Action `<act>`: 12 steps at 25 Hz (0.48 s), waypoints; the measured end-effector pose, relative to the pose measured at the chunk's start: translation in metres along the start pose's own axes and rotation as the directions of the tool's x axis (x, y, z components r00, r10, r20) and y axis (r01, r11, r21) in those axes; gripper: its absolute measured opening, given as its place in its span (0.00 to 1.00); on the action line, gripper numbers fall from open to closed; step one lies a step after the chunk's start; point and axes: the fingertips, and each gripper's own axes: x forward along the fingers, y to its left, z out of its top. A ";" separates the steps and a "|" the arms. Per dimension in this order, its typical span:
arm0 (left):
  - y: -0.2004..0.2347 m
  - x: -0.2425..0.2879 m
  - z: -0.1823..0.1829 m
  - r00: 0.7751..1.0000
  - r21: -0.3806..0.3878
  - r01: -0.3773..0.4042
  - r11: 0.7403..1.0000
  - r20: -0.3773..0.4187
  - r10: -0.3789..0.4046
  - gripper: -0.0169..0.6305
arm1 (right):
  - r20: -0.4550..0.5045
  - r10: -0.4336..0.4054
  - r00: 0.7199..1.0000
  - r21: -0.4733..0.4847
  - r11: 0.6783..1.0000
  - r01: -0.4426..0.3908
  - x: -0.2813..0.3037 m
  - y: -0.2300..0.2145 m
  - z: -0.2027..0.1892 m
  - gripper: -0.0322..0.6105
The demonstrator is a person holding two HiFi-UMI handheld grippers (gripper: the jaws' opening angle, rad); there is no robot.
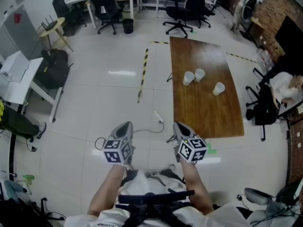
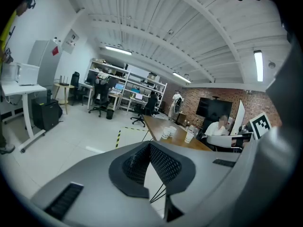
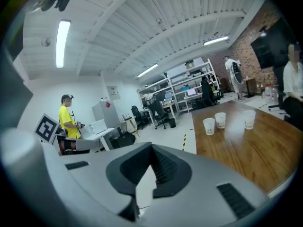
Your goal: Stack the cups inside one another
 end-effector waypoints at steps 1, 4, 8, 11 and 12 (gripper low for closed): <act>0.000 -0.001 -0.001 1.000 0.001 -0.001 1.000 -0.001 0.001 0.02 | -0.001 0.001 1.000 0.000 1.000 -0.001 -0.001 0.000 -0.001 0.06; -0.003 -0.001 -0.002 1.000 0.007 -0.002 1.000 -0.004 0.002 0.02 | 0.004 0.000 1.000 0.004 1.000 0.000 -0.003 -0.002 0.000 0.06; 0.000 0.002 -0.004 1.000 0.011 0.001 1.000 -0.015 -0.001 0.02 | 0.011 -0.006 1.000 0.012 1.000 0.006 -0.001 -0.004 -0.001 0.06; 0.000 0.004 -0.007 1.000 0.010 0.002 1.000 -0.026 -0.002 0.02 | 0.013 -0.015 1.000 0.020 1.000 0.014 -0.002 -0.008 -0.001 0.06; -0.002 0.005 -0.008 1.000 0.011 0.003 1.000 -0.031 -0.002 0.02 | 0.014 -0.018 1.000 0.024 1.000 0.018 -0.003 -0.011 -0.002 0.06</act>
